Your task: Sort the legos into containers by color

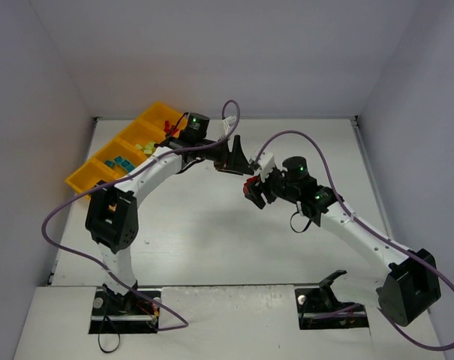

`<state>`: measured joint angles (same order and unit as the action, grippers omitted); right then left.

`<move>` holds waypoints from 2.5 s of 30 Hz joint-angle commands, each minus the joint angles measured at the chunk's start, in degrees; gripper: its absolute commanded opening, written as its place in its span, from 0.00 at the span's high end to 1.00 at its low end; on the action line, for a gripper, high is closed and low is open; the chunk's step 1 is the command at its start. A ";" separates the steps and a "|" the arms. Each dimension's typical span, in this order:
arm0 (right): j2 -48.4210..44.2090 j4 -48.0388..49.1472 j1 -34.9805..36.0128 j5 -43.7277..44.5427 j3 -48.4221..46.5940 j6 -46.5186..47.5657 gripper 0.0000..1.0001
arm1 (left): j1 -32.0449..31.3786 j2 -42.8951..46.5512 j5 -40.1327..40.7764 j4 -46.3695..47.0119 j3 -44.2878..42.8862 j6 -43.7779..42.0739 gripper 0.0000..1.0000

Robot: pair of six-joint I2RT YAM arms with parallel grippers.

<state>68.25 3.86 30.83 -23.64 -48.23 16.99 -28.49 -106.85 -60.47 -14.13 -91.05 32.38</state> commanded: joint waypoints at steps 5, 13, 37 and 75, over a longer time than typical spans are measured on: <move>0.57 2.65 0.11 -0.88 -3.01 1.11 0.87 | -2.27 0.50 -2.29 -1.14 -1.86 -5.39 0.25; 1.54 2.47 0.02 -0.18 -3.98 1.73 0.87 | -4.20 -0.73 -0.09 -3.09 -1.15 -7.86 0.25; 2.06 1.77 -0.33 4.56 -3.10 -0.73 0.00 | 6.76 3.91 10.87 -5.97 3.15 -7.58 1.00; 4.17 -3.50 -6.84 4.65 -4.25 -19.98 0.00 | 26.82 -22.87 50.01 13.07 -34.19 -6.46 0.89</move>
<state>75.18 -0.67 24.40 -18.46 -52.07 -1.39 -0.69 -131.79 -11.16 -10.15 -120.49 24.58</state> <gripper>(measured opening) 0.999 0.308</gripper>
